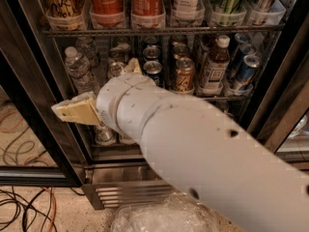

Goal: Pick coke can from top shelf of fridge

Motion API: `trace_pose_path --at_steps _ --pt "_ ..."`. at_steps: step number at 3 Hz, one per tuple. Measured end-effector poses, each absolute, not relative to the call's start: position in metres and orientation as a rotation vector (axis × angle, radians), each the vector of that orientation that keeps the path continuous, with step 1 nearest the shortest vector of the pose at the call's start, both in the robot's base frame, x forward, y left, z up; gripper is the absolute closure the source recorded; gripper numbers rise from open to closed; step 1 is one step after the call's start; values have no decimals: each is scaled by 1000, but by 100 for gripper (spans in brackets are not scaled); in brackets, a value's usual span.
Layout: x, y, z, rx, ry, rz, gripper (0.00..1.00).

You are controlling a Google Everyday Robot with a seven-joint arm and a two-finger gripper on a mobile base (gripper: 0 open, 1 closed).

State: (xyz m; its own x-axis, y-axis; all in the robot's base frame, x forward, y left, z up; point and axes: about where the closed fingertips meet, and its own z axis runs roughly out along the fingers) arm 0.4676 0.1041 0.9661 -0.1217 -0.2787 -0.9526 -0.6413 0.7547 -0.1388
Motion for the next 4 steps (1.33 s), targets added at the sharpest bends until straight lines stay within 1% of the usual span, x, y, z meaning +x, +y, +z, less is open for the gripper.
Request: trace_pose_path --at_steps 2,3,4 --pt "476 85 939 -455 1712 251 0" --pt "494 75 948 -353 1673 173 0" --pt "515 59 974 -264 1629 56 0"
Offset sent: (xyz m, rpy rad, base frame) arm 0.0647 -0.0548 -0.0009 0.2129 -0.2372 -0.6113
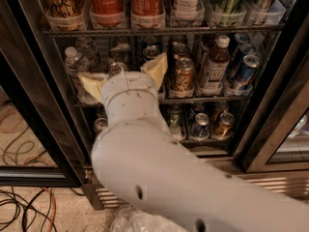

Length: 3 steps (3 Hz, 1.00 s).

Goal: Pick coke can from top shelf of fridge

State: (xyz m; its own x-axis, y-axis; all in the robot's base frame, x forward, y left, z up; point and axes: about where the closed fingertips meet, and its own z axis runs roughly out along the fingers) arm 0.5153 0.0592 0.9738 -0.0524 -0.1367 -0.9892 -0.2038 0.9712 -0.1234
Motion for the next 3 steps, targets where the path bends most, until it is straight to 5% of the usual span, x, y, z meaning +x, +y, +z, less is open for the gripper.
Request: trace_pose_path --at_steps 3 --pt "527 47 1056 -212 1544 -236 0"
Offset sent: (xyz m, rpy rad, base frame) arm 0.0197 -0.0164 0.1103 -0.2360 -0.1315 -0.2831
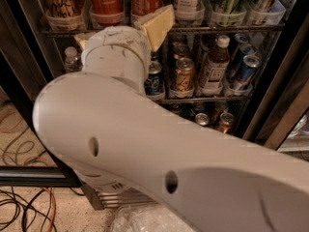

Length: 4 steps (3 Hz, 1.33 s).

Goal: Pick coke can from top shelf of fridge

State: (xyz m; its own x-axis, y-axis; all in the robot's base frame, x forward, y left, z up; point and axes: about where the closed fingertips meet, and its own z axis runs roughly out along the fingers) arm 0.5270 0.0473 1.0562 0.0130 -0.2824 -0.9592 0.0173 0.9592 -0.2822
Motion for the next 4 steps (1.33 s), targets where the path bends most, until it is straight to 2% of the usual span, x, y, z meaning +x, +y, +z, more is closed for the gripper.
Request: trace_pose_path --at_steps 2,4 --pt "533 47 1076 -121 1466 -222 0" --pt "540 32 1108 -39 1350 -264 15"
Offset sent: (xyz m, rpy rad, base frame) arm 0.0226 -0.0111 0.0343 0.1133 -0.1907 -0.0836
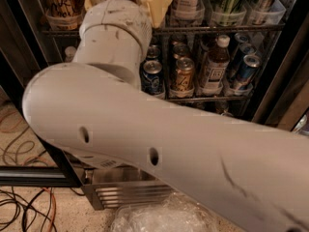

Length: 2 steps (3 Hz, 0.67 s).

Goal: Pick coke can from top shelf of fridge

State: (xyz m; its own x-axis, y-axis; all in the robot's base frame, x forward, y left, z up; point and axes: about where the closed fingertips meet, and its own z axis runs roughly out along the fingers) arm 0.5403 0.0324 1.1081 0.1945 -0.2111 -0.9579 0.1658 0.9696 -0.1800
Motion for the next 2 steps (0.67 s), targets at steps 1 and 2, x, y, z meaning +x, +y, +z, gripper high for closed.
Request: trace_pose_path --at_steps 1,2 --pt "540 26 1112 -1 1336 -239 22" --pt "542 20 1107 26 1356 -187 31"
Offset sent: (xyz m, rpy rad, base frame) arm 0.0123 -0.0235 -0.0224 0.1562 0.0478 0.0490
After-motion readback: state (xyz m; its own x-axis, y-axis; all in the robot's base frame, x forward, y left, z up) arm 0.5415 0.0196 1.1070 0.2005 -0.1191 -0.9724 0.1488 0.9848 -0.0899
